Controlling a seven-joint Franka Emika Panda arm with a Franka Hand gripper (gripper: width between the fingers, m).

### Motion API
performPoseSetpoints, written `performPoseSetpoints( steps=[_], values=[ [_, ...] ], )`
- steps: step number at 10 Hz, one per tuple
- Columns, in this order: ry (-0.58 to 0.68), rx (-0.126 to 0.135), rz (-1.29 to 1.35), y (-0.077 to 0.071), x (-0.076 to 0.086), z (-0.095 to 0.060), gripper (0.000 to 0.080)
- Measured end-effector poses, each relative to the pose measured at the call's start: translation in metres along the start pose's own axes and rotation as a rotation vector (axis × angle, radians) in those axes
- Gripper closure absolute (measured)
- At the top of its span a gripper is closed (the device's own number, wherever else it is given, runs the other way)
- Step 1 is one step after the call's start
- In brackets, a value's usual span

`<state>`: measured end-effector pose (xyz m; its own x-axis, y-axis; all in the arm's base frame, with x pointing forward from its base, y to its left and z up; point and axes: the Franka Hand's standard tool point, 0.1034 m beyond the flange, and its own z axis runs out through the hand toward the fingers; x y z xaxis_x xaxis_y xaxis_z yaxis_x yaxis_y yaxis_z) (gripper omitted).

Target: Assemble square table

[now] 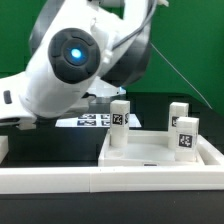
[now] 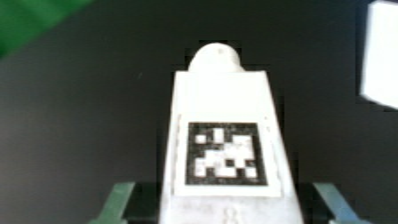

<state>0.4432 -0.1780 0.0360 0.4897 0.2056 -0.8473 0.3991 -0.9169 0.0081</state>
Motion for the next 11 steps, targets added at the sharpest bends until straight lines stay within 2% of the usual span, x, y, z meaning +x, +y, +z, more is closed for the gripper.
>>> performPoseSetpoints(
  steps=[1,2,3,6,7,8,9,11],
  values=[
    [0.061,-0.024,-0.001,0.006,0.006,-0.006,0.0509],
    [0.104,-0.031,0.001,0.007,0.005,-0.009,0.0509],
    [0.154,-0.004,0.028,0.001,0.0,-0.025,0.0509],
    [0.315,0.027,0.076,-0.005,-0.008,-0.078,0.0509],
    [0.343,0.02,0.078,-0.002,-0.009,-0.084,0.0509],
    [0.425,-0.022,0.044,0.009,-0.003,-0.082,0.0509],
    [0.496,-0.019,0.058,0.008,-0.004,-0.081,0.0509],
    [0.636,-0.036,0.072,0.011,-0.003,-0.087,0.0509]
  ],
)
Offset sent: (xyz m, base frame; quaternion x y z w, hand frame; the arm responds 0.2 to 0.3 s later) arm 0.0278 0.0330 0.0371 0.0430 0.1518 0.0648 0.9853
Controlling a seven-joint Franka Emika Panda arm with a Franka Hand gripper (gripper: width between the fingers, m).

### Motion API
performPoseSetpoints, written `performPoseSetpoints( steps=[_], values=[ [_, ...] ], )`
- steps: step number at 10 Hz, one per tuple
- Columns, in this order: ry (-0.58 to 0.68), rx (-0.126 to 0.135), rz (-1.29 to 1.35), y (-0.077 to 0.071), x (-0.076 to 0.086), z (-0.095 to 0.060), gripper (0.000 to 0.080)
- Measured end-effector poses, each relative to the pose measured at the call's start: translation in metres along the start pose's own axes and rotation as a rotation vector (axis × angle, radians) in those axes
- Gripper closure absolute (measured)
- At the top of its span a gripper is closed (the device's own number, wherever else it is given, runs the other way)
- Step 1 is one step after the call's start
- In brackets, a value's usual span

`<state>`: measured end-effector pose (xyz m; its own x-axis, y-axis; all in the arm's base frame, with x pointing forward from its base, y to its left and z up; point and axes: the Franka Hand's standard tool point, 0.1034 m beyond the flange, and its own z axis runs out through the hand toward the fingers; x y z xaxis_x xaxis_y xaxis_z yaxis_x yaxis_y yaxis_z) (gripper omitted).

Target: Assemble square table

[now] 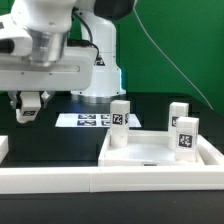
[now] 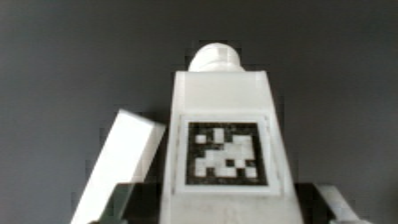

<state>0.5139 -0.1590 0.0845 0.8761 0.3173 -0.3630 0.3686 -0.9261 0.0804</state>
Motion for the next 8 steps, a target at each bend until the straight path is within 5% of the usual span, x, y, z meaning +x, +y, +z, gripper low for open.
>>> performPoseSetpoints(
  steps=[2,4,5,6,7,8],
  values=[
    [0.088,0.018,0.078,-0.02,0.012,-0.019,0.0509],
    [0.197,0.04,0.126,-0.024,0.033,-0.038,0.0509],
    [0.266,0.031,0.142,-0.025,0.047,-0.047,0.0509],
    [0.335,-0.008,0.124,-0.022,0.056,-0.052,0.0509],
    [0.377,-0.044,0.107,-0.02,0.055,-0.043,0.0509],
    [0.387,-0.043,0.119,-0.019,0.052,-0.041,0.0509]
  ],
)
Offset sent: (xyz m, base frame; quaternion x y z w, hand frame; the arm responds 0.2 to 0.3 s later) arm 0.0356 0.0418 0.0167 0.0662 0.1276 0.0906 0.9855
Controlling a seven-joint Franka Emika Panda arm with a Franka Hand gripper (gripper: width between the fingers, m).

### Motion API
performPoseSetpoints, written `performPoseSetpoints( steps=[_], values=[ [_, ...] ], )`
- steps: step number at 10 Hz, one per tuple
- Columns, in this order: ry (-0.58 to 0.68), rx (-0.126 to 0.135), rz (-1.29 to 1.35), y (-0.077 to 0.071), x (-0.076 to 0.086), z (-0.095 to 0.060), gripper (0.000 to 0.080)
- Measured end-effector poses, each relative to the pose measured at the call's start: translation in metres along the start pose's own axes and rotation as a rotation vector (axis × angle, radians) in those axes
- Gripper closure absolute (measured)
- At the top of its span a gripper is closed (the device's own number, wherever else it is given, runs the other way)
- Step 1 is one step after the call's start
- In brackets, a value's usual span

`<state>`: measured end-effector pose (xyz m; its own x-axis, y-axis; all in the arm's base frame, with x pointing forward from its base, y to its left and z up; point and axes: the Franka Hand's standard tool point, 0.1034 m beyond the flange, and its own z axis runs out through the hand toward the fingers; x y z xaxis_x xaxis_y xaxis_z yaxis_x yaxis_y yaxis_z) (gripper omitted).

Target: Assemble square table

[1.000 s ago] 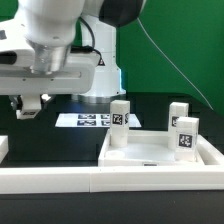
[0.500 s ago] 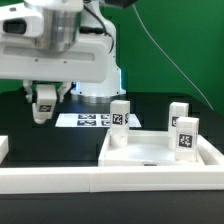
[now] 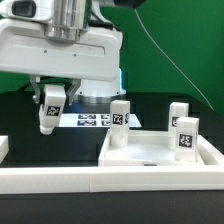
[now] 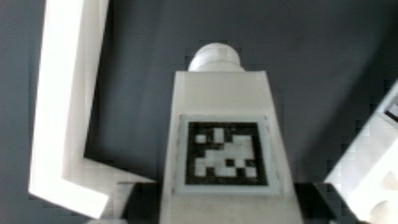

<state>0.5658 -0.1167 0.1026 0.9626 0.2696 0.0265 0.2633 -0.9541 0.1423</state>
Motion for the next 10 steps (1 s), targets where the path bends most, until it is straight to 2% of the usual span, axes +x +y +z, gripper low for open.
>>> performPoseSetpoints(
  steps=[2,3,5,7,8,10],
  values=[
    [-0.006,0.012,0.032,-0.004,0.002,-0.001,0.0509],
    [-0.011,0.035,0.078,-0.012,0.008,-0.003,0.0509],
    [-0.005,0.067,0.157,-0.032,0.033,-0.012,0.0509],
    [0.023,0.113,0.257,-0.037,0.058,-0.021,0.0509],
    [0.042,0.103,0.256,-0.038,0.062,-0.019,0.0509],
    [0.039,0.103,0.258,-0.037,0.061,-0.018,0.0509]
  ],
)
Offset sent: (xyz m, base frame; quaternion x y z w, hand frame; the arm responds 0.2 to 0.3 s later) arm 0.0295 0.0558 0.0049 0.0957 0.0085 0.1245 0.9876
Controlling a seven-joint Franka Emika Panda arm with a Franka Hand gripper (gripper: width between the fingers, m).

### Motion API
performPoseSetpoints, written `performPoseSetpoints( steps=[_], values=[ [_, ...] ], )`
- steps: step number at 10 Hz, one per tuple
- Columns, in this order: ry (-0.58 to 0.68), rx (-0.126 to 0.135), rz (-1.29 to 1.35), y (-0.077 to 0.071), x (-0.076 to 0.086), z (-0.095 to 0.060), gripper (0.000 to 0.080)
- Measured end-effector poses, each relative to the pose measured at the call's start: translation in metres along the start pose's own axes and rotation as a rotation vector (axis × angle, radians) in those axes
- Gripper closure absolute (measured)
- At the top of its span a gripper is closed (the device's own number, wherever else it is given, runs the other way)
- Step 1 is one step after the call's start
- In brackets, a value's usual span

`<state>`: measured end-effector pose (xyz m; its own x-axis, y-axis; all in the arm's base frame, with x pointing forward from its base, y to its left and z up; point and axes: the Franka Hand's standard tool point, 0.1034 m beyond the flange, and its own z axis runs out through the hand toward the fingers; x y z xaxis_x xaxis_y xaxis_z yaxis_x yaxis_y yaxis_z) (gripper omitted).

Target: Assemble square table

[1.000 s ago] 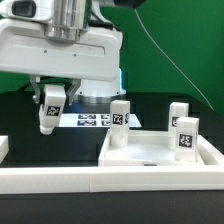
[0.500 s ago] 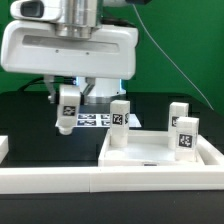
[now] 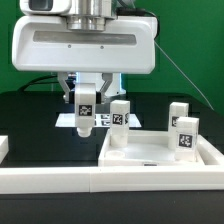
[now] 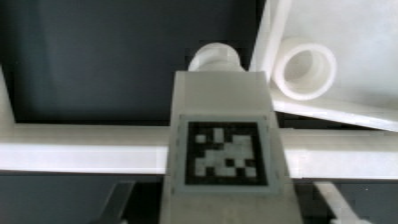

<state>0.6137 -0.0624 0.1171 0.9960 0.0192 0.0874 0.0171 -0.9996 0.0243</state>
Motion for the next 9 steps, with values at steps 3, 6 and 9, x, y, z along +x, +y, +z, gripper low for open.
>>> performPoseSetpoints(
  steps=[3,6,9],
  values=[
    [0.012,0.003,0.032,-0.006,0.0,0.002,0.0509],
    [0.023,0.022,0.096,-0.036,0.008,0.001,0.0509],
    [0.102,-0.005,0.09,-0.025,0.013,0.002,0.0509]
  ],
)
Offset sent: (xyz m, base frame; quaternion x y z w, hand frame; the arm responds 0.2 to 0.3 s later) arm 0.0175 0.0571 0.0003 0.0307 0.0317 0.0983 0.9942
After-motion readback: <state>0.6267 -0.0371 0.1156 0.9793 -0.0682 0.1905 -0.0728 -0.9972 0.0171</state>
